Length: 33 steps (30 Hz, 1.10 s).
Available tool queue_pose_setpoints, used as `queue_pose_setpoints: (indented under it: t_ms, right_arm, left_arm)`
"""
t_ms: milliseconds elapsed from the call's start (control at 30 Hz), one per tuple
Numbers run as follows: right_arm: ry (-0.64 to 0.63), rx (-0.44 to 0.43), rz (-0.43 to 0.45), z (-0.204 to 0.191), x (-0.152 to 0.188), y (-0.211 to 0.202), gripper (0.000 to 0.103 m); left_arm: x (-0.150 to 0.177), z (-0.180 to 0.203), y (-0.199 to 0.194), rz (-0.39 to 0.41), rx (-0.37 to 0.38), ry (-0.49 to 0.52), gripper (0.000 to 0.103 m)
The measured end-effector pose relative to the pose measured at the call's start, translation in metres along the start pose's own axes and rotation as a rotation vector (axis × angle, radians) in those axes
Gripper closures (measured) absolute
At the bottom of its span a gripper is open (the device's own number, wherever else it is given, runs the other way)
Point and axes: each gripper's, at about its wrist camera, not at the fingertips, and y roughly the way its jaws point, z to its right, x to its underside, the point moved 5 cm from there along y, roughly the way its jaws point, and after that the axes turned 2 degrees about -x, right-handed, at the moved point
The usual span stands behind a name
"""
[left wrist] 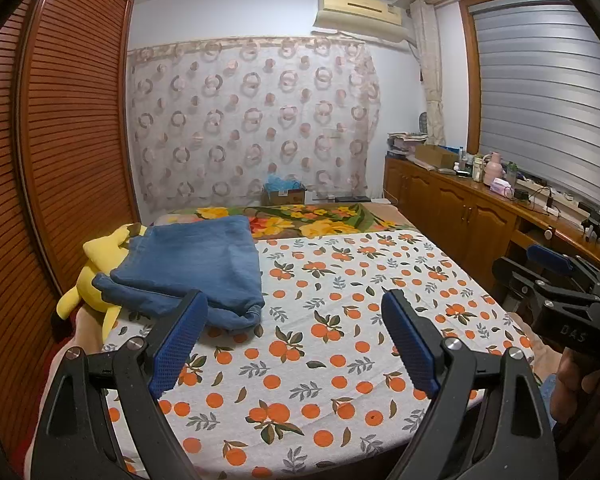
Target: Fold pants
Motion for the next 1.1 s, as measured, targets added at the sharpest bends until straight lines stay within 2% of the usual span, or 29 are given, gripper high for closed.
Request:
queue_pose_setpoints:
  t_ms: [1100]
  right_arm:
    - [-0.005, -0.001, 0.005, 0.0010, 0.0002, -0.0014, 0.017]
  left_arm:
    - [0.0025, 0.0004, 0.0002, 0.002, 0.002, -0.001, 0.014]
